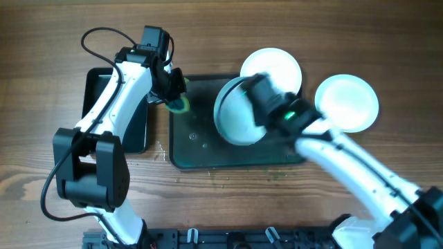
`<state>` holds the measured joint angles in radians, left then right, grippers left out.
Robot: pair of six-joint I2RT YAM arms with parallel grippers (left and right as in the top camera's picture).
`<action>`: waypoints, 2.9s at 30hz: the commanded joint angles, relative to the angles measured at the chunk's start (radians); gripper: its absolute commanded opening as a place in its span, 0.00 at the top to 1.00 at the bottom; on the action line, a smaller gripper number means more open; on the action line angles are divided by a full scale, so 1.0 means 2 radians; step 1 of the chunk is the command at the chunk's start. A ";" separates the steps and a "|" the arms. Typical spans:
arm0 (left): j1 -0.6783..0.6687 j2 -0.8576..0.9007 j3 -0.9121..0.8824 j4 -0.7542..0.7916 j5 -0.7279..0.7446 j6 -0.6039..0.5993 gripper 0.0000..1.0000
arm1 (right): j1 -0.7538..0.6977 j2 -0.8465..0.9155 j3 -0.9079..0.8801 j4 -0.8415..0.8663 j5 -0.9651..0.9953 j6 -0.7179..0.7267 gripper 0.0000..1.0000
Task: Clean dirty plates on tray and stack at the side
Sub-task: 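Lift the plate with the right gripper and stack it on the side plate, then pull the last white plate to the tray center with the right gripper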
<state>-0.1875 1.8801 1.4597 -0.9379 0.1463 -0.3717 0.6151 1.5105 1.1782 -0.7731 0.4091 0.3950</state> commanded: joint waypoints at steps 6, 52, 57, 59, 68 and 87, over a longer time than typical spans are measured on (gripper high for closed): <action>-0.037 -0.008 0.007 0.003 -0.004 -0.005 0.96 | -0.373 -0.023 0.006 -0.010 -0.373 -0.023 0.96; -0.056 -0.008 0.007 0.020 -0.005 -0.014 0.96 | -0.211 0.095 -0.074 0.054 -0.402 -0.036 0.76; -0.056 -0.008 0.007 0.020 -0.005 -0.014 0.96 | -0.195 0.096 -0.074 0.107 -0.261 -0.153 0.50; -0.056 -0.008 0.007 0.020 -0.005 -0.014 0.96 | -0.195 0.098 -0.074 0.157 -0.247 -0.187 0.50; -0.056 -0.008 0.007 0.020 -0.004 -0.014 0.96 | -0.195 0.181 -0.074 0.267 -0.280 -0.207 0.69; -0.080 0.021 0.006 0.027 -0.004 -0.015 0.96 | -0.112 0.191 -0.030 0.164 -0.369 0.158 0.96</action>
<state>-0.3168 1.8839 1.4597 -0.8932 0.1429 -0.3870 0.3584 1.8740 1.0969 -0.4580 -0.3607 0.6521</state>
